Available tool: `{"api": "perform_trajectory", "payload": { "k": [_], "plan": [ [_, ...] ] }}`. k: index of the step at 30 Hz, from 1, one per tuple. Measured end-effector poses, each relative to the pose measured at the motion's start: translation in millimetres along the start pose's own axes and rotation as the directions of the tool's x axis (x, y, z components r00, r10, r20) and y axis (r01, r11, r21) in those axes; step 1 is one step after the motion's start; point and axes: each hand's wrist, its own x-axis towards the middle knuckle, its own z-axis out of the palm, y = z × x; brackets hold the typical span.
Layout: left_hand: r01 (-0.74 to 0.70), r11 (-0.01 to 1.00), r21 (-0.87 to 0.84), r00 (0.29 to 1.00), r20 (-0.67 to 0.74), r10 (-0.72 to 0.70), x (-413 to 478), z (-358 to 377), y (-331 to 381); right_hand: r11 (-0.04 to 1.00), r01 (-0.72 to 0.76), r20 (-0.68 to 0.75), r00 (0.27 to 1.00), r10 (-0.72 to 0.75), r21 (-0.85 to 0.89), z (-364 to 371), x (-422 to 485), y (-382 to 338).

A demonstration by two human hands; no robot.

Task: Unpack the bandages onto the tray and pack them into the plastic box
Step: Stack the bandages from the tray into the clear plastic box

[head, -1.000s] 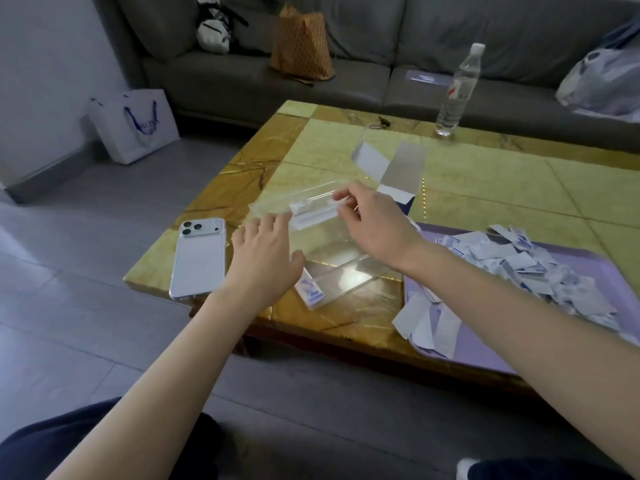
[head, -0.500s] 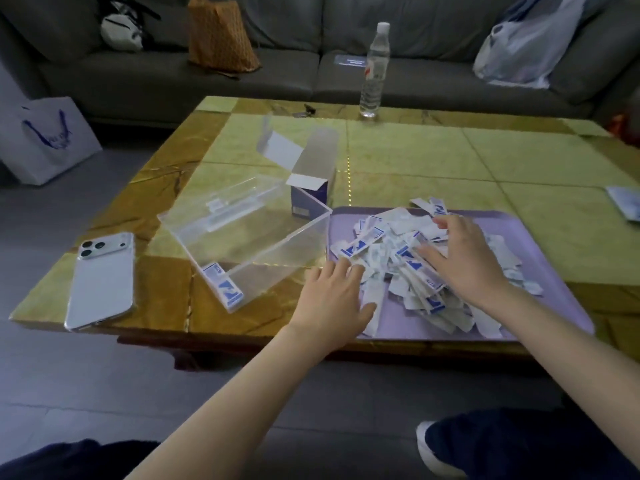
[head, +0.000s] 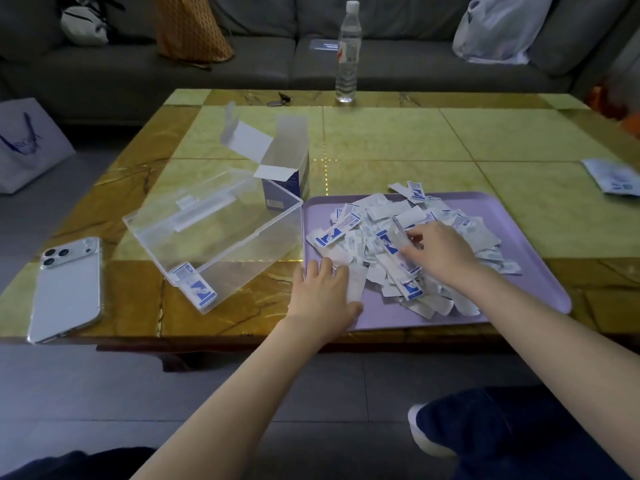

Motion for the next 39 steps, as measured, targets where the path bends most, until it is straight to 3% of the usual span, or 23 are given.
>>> {"api": "perform_trajectory", "payload": {
  "k": [6, 11, 14, 21, 25, 31, 39],
  "plan": [
    [0.024, 0.999, -0.024, 1.0, 0.01, -0.024, 2.7, 0.0, 0.5, 0.995, 0.048, -0.157, 0.986, -0.062, -0.093, -7.0, -9.0, -12.0],
    [0.031, 0.999, -0.028, 0.999, 0.012, -0.03, 2.5, -1.0, 0.7, 0.954, 0.121, 0.094, 0.991, -0.099, -0.274, 12.1, -24.6, -32.7],
    [0.029, 0.999, -0.024, 1.0, 0.011, -0.029, 2.2, -1.8, 0.4, 0.933, 0.147, 0.076, 0.989, -0.129, -0.329, 14.1, -26.0, -35.6],
    [0.022, 0.999, -0.024, 1.0, 0.015, -0.022, 2.8, -2.6, -0.2, 0.948, 0.134, 0.03, 0.991, -0.131, -0.29, 5.6, -25.1, -30.0],
    [0.024, 1.0, -0.01, 1.0, 0.01, -0.024, 3.0, -2.7, -0.5, 0.951, 0.133, 0.162, 0.983, -0.09, -0.279, 8.3, -23.3, -29.1],
    [0.02, 1.0, -0.019, 1.0, 0.007, -0.02, 4.0, -2.9, -1.0, 0.992, 0.092, 0.008, 0.996, -0.092, -0.086, 11.9, -24.8, -28.9],
    [0.026, 0.999, -0.022, 1.0, 0.014, -0.026, 6.3, -1.9, -1.7, 0.998, -0.017, 0.1, 0.995, 0.011, 0.061, 10.1, -21.0, -31.4]
  ]
}}
